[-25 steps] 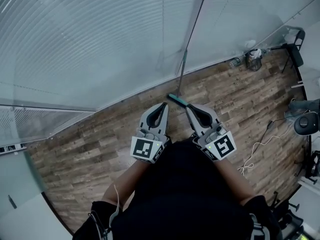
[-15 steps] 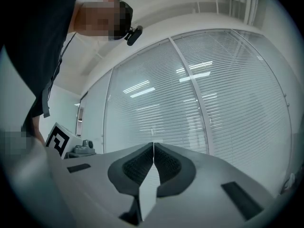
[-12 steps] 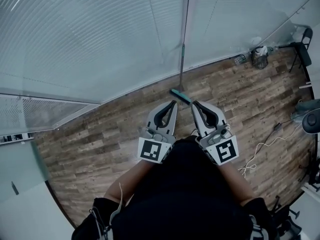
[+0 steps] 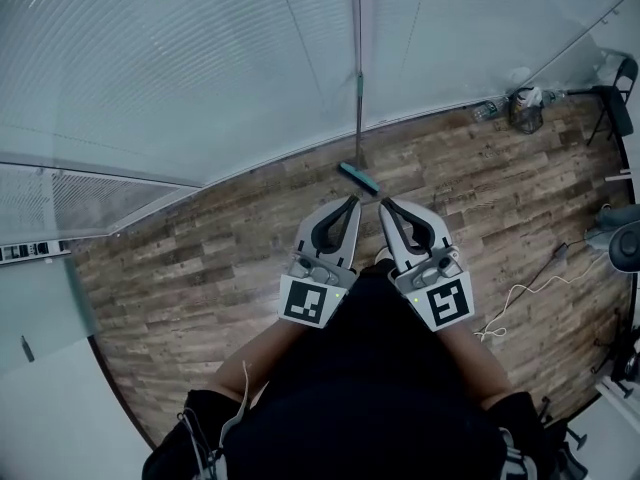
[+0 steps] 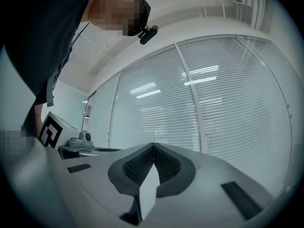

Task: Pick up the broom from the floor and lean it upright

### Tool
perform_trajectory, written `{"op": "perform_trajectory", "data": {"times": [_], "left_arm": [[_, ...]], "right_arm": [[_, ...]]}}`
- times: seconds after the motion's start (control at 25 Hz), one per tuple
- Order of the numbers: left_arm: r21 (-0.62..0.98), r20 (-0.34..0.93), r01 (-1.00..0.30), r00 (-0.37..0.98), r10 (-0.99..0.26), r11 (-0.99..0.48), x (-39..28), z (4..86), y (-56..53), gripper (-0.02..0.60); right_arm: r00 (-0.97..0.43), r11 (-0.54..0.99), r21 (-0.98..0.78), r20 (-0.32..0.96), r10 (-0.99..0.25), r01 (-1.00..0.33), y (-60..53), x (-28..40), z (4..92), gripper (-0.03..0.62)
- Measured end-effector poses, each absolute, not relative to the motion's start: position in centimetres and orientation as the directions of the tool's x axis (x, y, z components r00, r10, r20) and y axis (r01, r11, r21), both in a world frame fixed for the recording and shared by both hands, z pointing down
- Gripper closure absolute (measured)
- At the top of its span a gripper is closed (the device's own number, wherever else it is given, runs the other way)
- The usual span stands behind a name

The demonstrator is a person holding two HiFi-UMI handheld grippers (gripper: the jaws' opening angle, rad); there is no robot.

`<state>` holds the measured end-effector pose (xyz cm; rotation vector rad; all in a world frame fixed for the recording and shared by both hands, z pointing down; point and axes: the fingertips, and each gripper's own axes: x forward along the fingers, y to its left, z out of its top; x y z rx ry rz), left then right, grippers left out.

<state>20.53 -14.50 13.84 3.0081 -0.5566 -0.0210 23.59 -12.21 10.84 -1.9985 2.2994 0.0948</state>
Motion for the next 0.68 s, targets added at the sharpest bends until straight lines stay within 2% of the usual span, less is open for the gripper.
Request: {"op": "perform_trajectory", "data": {"times": [0.68], "left_arm": [[0.068, -0.033, -0.407, 0.912, -0.41, -0.911, 22.1, 13.5, -10.0, 0.563]], "right_arm": [[-0.205, 0.209, -0.02, -0.123, -0.971, -0.978, -9.3, 25.0, 11.7, 0.576]]}}
